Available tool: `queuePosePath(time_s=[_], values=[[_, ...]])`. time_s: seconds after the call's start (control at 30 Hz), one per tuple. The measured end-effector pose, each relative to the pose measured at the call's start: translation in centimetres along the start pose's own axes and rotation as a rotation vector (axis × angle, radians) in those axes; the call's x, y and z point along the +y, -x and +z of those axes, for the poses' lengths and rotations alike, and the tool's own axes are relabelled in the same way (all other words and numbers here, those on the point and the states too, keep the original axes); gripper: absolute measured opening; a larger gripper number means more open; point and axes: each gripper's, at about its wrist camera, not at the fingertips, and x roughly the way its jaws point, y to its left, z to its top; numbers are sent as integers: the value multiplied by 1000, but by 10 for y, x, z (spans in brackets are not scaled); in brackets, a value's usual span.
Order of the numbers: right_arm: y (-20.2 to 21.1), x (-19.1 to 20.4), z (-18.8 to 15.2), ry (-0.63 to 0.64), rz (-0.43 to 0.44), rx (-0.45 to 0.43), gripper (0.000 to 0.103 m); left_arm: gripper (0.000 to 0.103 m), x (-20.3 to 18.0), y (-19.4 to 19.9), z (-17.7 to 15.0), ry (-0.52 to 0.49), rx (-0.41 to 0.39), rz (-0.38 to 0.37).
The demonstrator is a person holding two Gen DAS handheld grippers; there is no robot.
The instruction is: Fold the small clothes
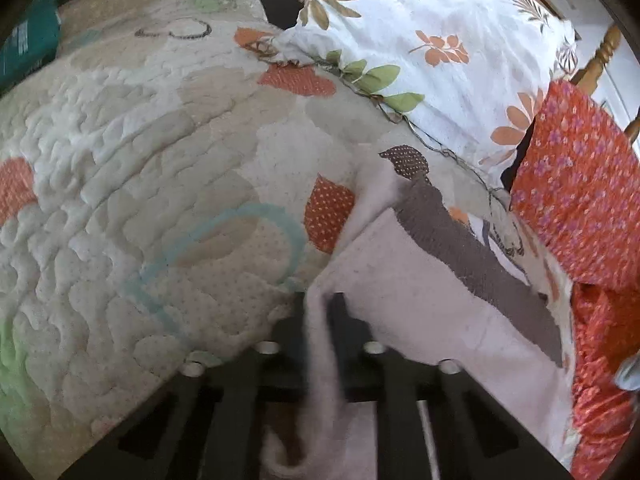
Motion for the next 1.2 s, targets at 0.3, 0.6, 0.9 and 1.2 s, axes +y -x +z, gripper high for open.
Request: queuePosePath(time_s=[0.3,0.6,0.9,1.2], values=[[45,-90,-7,-257,213,-92,4,73,-22,-11,-15,-49,43,5],[68,-252,-78,-481,76,-107,4,73,-92,-28,-65,-232,107,7],[53,-354,-182,-659,57,16,4,73,-192,-53,-149,-483,228,-92],[66,-387,-203,-768,138,-53,31,73,-228,-64,-173,-507,262,-150]])
